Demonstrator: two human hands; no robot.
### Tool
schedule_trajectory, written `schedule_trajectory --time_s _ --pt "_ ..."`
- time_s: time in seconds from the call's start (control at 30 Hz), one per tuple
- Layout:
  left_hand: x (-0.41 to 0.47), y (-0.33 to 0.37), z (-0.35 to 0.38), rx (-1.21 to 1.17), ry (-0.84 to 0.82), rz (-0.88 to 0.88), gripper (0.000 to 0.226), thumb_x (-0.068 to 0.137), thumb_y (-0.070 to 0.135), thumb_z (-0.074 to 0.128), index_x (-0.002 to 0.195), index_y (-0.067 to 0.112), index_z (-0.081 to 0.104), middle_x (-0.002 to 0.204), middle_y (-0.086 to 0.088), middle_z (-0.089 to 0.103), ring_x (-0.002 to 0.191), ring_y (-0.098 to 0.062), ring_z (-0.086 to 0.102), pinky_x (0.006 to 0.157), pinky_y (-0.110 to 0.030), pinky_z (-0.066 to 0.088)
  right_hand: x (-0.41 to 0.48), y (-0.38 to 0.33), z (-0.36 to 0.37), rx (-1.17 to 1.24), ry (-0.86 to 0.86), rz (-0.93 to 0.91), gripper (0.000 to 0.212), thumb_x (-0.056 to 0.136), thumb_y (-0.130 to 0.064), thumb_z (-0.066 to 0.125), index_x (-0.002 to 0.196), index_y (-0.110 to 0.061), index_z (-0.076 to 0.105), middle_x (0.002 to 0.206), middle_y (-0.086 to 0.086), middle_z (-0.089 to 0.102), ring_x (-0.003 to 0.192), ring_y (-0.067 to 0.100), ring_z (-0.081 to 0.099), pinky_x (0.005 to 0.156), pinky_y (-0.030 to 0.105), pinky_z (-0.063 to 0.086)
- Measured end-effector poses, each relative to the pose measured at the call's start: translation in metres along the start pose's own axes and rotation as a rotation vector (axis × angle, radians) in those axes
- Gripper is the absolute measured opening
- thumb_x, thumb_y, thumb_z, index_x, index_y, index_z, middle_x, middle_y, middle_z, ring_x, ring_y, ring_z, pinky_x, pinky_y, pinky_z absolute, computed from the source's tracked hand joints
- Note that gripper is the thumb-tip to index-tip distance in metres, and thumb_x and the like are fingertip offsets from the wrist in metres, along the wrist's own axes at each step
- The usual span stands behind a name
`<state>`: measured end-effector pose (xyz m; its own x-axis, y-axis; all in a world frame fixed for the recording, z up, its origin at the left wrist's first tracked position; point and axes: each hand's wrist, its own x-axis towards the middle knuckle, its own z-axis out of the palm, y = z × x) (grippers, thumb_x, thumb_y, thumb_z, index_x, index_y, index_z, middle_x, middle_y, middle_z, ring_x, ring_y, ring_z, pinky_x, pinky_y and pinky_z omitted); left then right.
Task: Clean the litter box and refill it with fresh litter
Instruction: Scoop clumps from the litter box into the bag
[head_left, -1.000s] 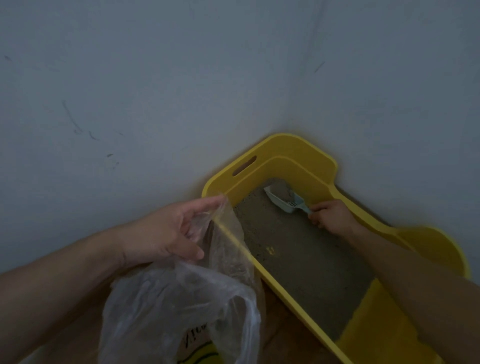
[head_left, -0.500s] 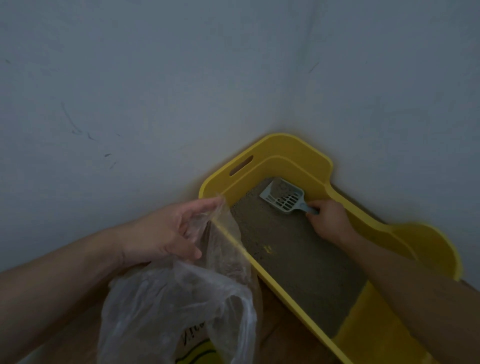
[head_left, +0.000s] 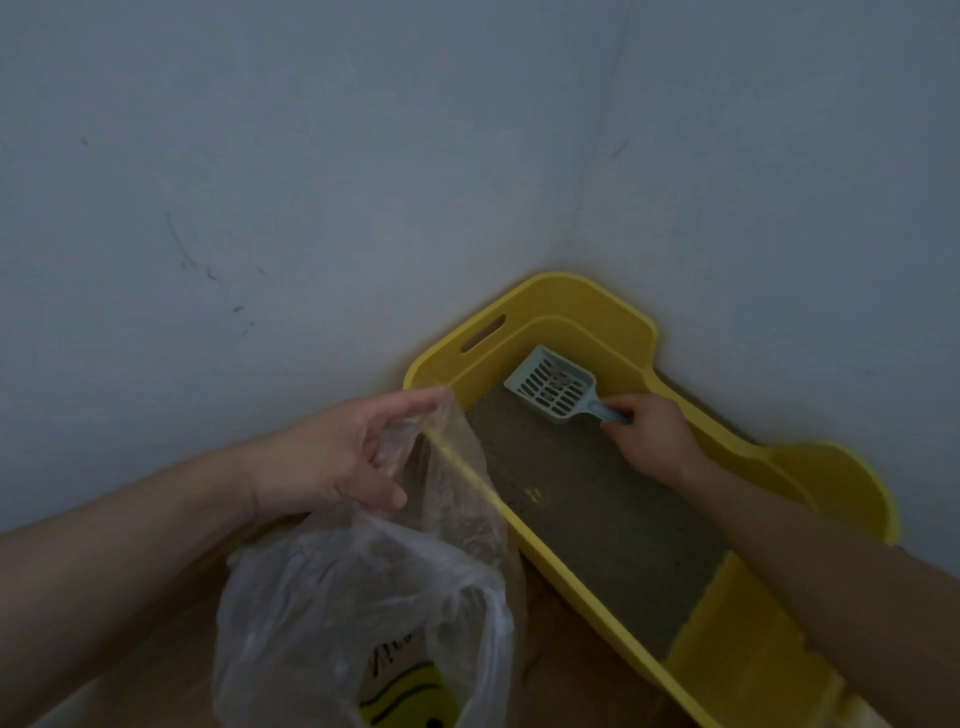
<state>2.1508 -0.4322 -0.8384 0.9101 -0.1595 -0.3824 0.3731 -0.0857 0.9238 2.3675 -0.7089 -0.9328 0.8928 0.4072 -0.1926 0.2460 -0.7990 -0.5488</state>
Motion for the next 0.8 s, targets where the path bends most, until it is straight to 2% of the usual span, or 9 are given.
schedule_trajectory --time_s 0.07,0.17,0.27,0.33,0.4,0.47,0.53,0.7,0.8 --pt "-0.005 0.003 0.001 0.023 -0.002 -0.003 0.091 0.062 -0.004 0.075 0.138 0.039 0.047 0.132 0.015 0.060 0.116 -0.022 0.047 0.091 -0.034 0.036 -0.007 -0.003 -0.004 -0.013 -0.002 -0.022 0.034 0.093 -0.017 0.065 0.127 -0.020 0.066 0.103 -0.001 0.068 0.079 0.008 0.060 0.071 0.026 0.048" --pt "-0.012 0.011 0.004 0.013 0.007 0.008 0.095 0.062 -0.008 0.071 0.143 0.031 0.040 0.142 0.015 0.049 0.118 -0.005 0.060 0.088 -0.021 0.049 -0.018 -0.008 -0.011 -0.011 -0.010 -0.046 0.033 0.093 -0.018 0.065 0.126 -0.021 0.067 0.099 -0.004 0.067 0.077 0.004 0.059 0.064 0.020 0.044" --pt "-0.022 0.013 0.008 0.078 0.000 0.002 0.098 0.066 -0.010 0.071 0.149 0.027 0.033 0.153 0.007 0.038 0.112 -0.016 0.063 0.087 -0.038 0.044 -0.034 -0.015 -0.018 -0.008 -0.009 -0.079 0.032 0.093 -0.019 0.065 0.124 -0.023 0.068 0.093 -0.008 0.065 0.075 -0.001 0.059 0.056 0.012 0.039" --pt "-0.031 0.012 0.010 0.100 -0.016 0.008 0.097 0.070 -0.012 0.072 0.150 0.026 0.032 0.153 0.003 0.038 0.107 -0.011 0.060 0.083 -0.041 0.043 -0.048 -0.021 -0.023 0.000 -0.010 -0.094 0.032 0.093 -0.019 0.066 0.125 -0.023 0.067 0.092 -0.009 0.065 0.074 -0.001 0.061 0.054 0.011 0.039" --pt "-0.039 0.009 0.009 0.098 -0.023 0.012 0.097 0.068 -0.008 0.072 0.148 0.031 0.035 0.150 0.005 0.041 0.116 -0.014 0.057 0.086 -0.050 0.045 -0.063 -0.028 -0.029 -0.004 -0.009 -0.106 0.033 0.093 -0.019 0.066 0.126 -0.024 0.067 0.088 -0.014 0.063 0.073 -0.002 0.060 0.052 0.009 0.038" --pt "-0.048 0.009 0.007 0.082 -0.029 0.010 0.096 0.067 -0.006 0.073 0.144 0.039 0.040 0.149 0.005 0.045 0.124 -0.026 0.054 0.096 -0.058 0.041 -0.077 -0.034 -0.035 -0.002 -0.009 -0.126 0.032 0.093 -0.019 0.066 0.125 -0.025 0.067 0.085 -0.021 0.061 0.072 -0.003 0.060 0.049 0.007 0.038" --pt "-0.056 0.008 0.007 0.111 -0.039 0.016 0.094 0.067 -0.003 0.076 0.140 0.046 0.043 0.145 0.004 0.048 0.125 -0.028 0.051 0.099 -0.051 0.039 -0.091 -0.041 -0.042 0.014 -0.003 -0.140 0.031 0.092 -0.019 0.067 0.123 -0.026 0.068 0.083 -0.022 0.061 0.072 -0.002 0.060 0.048 0.007 0.039" --pt "-0.071 0.011 0.013 0.159 -0.024 0.023 0.097 0.068 -0.010 0.073 0.145 0.033 0.035 0.150 0.023 0.037 0.136 0.003 0.039 0.102 -0.016 0.039 -0.125 -0.058 -0.059 0.061 0.005 -0.168 0.028 0.089 -0.018 0.071 0.115 -0.028 0.073 0.080 -0.019 0.067 0.067 0.001 0.062 0.054 0.015 0.042" --pt "-0.080 0.009 0.011 0.173 -0.015 0.036 0.094 0.063 -0.003 0.075 0.136 0.045 0.040 0.150 0.023 0.036 0.135 0.002 0.039 0.098 -0.017 0.043 -0.149 -0.068 -0.069 0.093 -0.008 -0.203 0.025 0.088 -0.016 0.073 0.108 -0.032 0.074 0.083 -0.018 0.069 0.072 0.004 0.064 0.059 0.017 0.047"
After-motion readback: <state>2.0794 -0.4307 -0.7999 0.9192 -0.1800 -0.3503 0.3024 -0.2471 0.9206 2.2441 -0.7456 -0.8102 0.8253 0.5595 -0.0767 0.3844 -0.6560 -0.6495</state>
